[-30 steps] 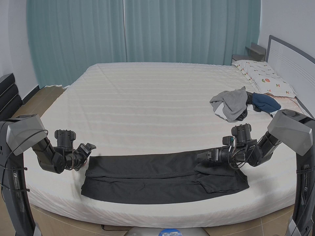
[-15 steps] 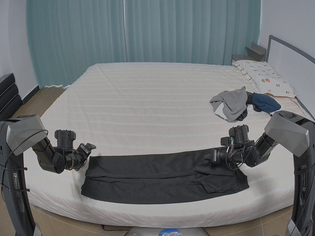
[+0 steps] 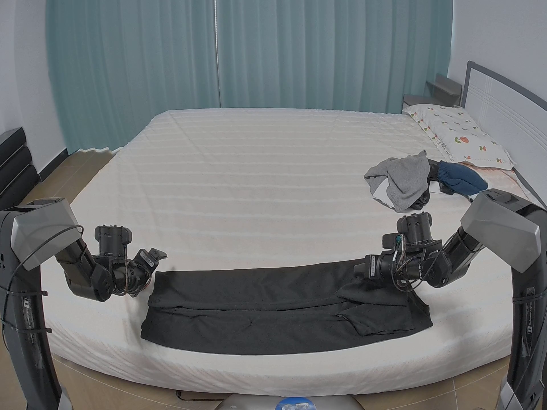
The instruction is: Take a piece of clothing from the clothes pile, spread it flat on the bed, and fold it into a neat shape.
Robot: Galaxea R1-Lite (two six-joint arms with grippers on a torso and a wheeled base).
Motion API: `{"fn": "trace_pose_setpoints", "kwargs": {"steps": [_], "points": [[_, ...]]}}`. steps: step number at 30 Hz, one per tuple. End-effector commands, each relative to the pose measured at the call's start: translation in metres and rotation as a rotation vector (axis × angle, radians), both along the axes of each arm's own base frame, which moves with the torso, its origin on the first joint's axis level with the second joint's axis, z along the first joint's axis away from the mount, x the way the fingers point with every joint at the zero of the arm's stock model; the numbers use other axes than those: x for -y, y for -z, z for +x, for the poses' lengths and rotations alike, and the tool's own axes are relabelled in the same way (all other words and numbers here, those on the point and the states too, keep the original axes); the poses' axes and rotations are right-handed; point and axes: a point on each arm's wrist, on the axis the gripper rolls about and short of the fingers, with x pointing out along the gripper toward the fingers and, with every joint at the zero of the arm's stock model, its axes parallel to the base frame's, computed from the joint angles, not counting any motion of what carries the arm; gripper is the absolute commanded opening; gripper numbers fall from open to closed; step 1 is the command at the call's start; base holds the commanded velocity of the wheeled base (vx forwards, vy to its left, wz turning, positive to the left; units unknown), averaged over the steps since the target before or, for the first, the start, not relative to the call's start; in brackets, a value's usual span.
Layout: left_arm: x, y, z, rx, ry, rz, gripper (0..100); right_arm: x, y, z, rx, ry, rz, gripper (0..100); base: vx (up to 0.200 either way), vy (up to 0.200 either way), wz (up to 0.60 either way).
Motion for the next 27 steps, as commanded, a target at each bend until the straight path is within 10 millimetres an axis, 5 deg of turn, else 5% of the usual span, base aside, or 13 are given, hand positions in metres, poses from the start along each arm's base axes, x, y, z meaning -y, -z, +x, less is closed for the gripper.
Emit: {"fn": "trace_pose_setpoints", "kwargs": {"steps": [1, 10, 11, 27], "points": [[0.0, 0.0, 0.0, -0.001, -0.001, 0.0, 100, 0.001, -0.002, -0.003, -0.001, -0.001, 0.004, 100, 0.0, 0.0, 0.0], [0.0, 0.001, 0.0, -0.002, -0.001, 0.0, 100, 0.0, 0.006, -0.008, -0.032, -0.006, -0.007, 100, 0.0, 0.0, 0.0], [0.0, 0.001, 0.0, -0.002, -0.001, 0.0, 100, 0.0, 0.006, -0.009, -0.035, -0.006, -0.008, 0, 0.0, 0.0, 0.0], [0.0, 0.001, 0.0, -0.002, -0.001, 0.0, 100, -0.001, 0.003, -0.007, -0.024, -0.002, 0.0, 0, 0.0, 0.0, 0.0]]}}
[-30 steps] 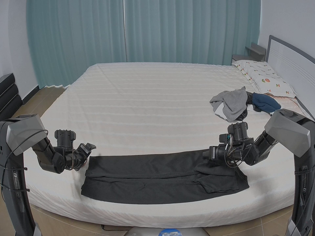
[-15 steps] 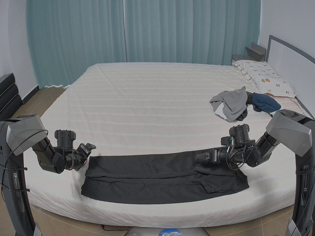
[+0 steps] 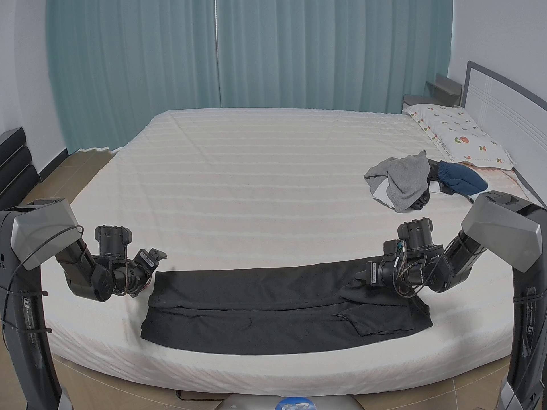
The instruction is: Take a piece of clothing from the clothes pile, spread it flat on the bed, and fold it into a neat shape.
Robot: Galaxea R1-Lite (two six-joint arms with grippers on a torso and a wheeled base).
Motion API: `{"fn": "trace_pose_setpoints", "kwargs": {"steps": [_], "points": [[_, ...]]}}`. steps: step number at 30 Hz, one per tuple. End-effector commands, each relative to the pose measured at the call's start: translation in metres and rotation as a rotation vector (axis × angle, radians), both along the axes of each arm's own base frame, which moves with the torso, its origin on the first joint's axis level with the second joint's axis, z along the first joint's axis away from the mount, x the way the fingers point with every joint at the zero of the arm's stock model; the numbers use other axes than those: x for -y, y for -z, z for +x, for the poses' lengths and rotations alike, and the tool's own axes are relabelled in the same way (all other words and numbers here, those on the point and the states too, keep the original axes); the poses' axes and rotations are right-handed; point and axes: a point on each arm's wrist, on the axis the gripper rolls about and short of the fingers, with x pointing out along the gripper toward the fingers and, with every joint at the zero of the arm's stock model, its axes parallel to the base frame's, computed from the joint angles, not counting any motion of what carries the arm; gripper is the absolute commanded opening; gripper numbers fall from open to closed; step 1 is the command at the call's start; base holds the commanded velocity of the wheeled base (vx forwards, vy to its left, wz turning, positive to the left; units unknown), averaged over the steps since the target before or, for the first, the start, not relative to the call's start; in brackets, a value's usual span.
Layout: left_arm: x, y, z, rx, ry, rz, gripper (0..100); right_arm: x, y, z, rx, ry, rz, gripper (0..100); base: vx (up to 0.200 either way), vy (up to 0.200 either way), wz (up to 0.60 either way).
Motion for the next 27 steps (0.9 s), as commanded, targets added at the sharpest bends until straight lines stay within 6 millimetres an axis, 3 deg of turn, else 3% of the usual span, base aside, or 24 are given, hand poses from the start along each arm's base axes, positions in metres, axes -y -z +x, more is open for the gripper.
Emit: {"fn": "trace_pose_setpoints", "kwargs": {"steps": [1, 6, 9, 14, 20, 21, 27], "points": [[0.0, 0.001, 0.0, -0.001, -0.001, 0.0, 100, -0.001, -0.003, 0.003, 0.018, -0.001, 0.004, 0, 0.0, 0.0, 0.0], [0.0, 0.001, 0.0, -0.001, 0.0, 0.001, 100, -0.007, -0.012, 0.009, 0.051, -0.01, 0.013, 0, 0.0, 0.0, 0.0], [0.0, 0.001, 0.0, -0.003, 0.002, 0.001, 100, -0.023, -0.017, 0.016, 0.098, -0.013, 0.002, 0, 0.0, 0.0, 0.0], [0.0, 0.001, 0.0, -0.003, 0.002, 0.001, 100, -0.035, -0.014, 0.022, 0.122, -0.018, -0.004, 0, 0.0, 0.0, 0.0], [0.0, 0.001, 0.0, -0.003, 0.002, 0.001, 100, -0.03, -0.018, 0.017, 0.108, -0.012, -0.013, 0, 0.0, 0.0, 0.0], [0.0, 0.001, 0.0, -0.003, 0.002, 0.001, 100, -0.027, -0.018, 0.016, 0.105, -0.008, -0.014, 100, 0.0, 0.0, 0.0], [0.0, 0.001, 0.0, -0.003, 0.002, 0.001, 100, -0.012, -0.016, 0.009, 0.068, 0.014, -0.017, 100, 0.0, 0.0, 0.0]]}}
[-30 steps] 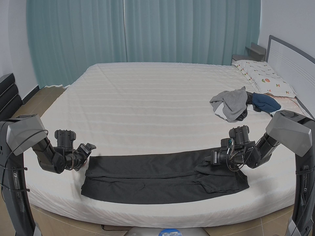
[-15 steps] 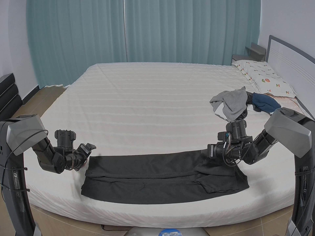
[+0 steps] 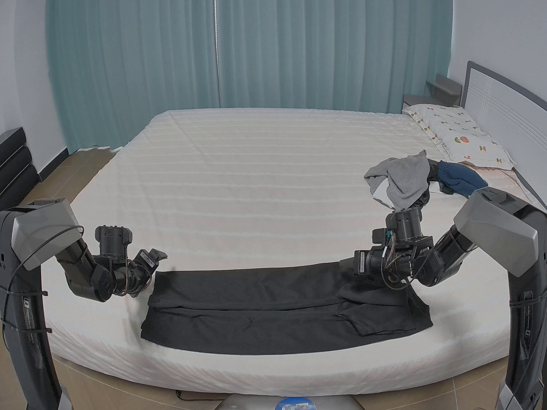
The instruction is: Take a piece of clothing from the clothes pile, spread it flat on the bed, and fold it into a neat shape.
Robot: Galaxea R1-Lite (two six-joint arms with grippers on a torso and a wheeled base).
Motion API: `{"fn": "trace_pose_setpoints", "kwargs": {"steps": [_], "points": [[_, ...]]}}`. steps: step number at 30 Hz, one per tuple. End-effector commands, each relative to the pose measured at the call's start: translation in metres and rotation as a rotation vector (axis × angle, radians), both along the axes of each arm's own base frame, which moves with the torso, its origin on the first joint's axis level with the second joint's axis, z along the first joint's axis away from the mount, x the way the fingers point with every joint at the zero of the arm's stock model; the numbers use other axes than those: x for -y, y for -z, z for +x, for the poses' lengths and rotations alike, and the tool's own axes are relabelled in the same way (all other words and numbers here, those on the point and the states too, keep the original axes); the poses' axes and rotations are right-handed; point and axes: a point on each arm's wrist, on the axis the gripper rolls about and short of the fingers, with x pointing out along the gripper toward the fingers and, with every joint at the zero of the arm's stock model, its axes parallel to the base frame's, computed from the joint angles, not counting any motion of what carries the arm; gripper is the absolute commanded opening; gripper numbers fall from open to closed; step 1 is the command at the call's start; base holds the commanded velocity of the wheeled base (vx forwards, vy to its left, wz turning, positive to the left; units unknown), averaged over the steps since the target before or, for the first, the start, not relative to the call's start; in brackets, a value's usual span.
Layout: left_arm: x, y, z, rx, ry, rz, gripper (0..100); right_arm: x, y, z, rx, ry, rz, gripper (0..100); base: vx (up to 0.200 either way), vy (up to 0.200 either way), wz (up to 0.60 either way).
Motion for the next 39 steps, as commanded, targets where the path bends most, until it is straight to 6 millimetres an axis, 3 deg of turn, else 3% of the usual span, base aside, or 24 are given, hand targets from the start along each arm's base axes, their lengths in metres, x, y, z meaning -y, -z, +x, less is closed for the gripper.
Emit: {"fn": "trace_pose_setpoints", "kwargs": {"steps": [1, 14, 15, 23, 32, 39], "points": [[0.0, 0.001, 0.0, -0.002, 0.0, -0.001, 100, 0.008, -0.001, -0.004, -0.016, 0.014, 0.0, 100, 0.0, 0.0, 0.0], [0.0, 0.001, 0.0, -0.002, -0.002, 0.0, 100, 0.011, 0.016, -0.015, -0.085, 0.001, -0.011, 100, 0.0, 0.0, 0.0], [0.0, 0.001, 0.0, -0.002, -0.002, 0.0, 100, 0.011, 0.017, -0.015, -0.086, -0.002, -0.012, 0, 0.0, 0.0, 0.0], [0.0, 0.001, 0.0, -0.002, -0.002, 0.0, 100, 0.011, 0.022, -0.016, -0.111, -0.002, -0.021, 0, 0.0, 0.0, 0.0], [0.0, 0.001, 0.0, -0.002, -0.002, 0.0, 100, 0.008, 0.013, -0.007, -0.064, 0.006, -0.003, 0, 0.0, 0.0, 0.0], [0.0, 0.001, 0.0, -0.002, 0.0, 0.0, 100, -0.006, 0.007, 0.002, -0.018, -0.015, 0.006, 0, 0.0, 0.0, 0.0]]}}
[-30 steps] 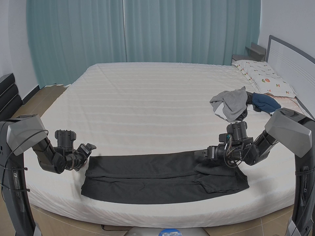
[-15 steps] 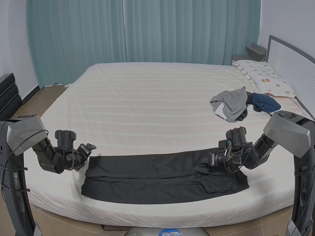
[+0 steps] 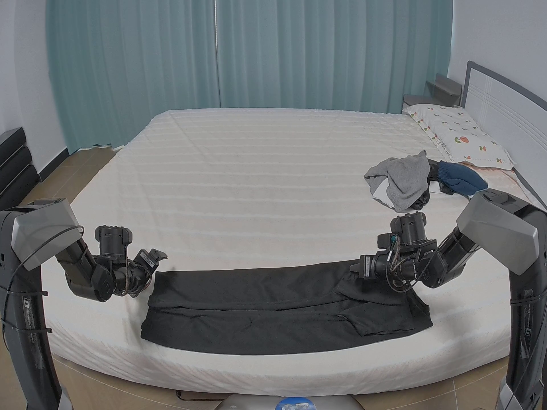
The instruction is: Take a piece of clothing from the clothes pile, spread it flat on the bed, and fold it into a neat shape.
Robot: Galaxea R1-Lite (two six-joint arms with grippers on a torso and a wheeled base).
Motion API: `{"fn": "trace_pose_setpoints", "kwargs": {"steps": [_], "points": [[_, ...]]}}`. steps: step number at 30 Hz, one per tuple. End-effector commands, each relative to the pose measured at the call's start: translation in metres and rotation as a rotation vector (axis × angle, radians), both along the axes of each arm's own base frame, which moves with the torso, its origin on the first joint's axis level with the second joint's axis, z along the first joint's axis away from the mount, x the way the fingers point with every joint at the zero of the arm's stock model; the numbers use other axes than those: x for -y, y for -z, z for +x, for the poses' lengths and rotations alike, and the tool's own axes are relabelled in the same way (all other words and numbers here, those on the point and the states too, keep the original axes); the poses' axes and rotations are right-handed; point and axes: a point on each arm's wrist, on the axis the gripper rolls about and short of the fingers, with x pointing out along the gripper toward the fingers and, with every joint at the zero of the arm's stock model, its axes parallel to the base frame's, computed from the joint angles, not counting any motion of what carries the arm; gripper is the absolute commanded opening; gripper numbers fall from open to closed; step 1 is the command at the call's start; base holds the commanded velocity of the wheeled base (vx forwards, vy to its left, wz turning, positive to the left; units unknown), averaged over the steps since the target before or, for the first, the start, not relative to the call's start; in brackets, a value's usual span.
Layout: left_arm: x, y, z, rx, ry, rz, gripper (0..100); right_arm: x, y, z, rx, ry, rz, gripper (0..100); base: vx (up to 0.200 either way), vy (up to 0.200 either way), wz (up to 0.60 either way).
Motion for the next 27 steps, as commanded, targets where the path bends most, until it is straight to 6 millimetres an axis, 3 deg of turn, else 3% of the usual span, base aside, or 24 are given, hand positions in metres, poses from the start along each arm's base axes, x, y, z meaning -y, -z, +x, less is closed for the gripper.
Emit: {"fn": "trace_pose_setpoints", "kwargs": {"steps": [1, 6, 12, 13, 19, 24, 27], "points": [[0.0, 0.001, 0.0, -0.001, 0.001, 0.0, 100, -0.01, 0.0, 0.003, 0.015, -0.018, 0.004, 0, 0.0, 0.0, 0.0], [0.0, 0.001, 0.0, -0.003, 0.001, 0.002, 100, -0.026, 0.007, 0.011, 0.042, -0.018, -0.014, 0, 0.0, 0.0, 0.0], [0.0, 0.001, 0.0, -0.003, -0.001, 0.003, 100, -0.031, 0.016, 0.012, 0.04, -0.024, -0.032, 0, 0.0, 0.0, 0.0], [0.0, 0.001, 0.0, -0.003, -0.001, 0.003, 100, -0.032, 0.015, 0.012, 0.041, -0.024, -0.029, 100, 0.0, 0.0, 0.0], [0.0, 0.001, 0.0, -0.003, -0.001, 0.003, 100, -0.027, -0.003, 0.016, 0.099, 0.012, 0.024, 100, 0.0, 0.0, 0.0], [0.0, 0.001, 0.0, -0.003, -0.001, 0.003, 100, -0.007, -0.025, 0.019, 0.109, 0.093, 0.084, 100, 0.0, 0.0, 0.0], [0.0, 0.001, 0.0, -0.003, -0.002, 0.002, 100, 0.025, -0.039, 0.015, 0.08, 0.177, 0.131, 100, 0.0, 0.0, 0.0]]}}
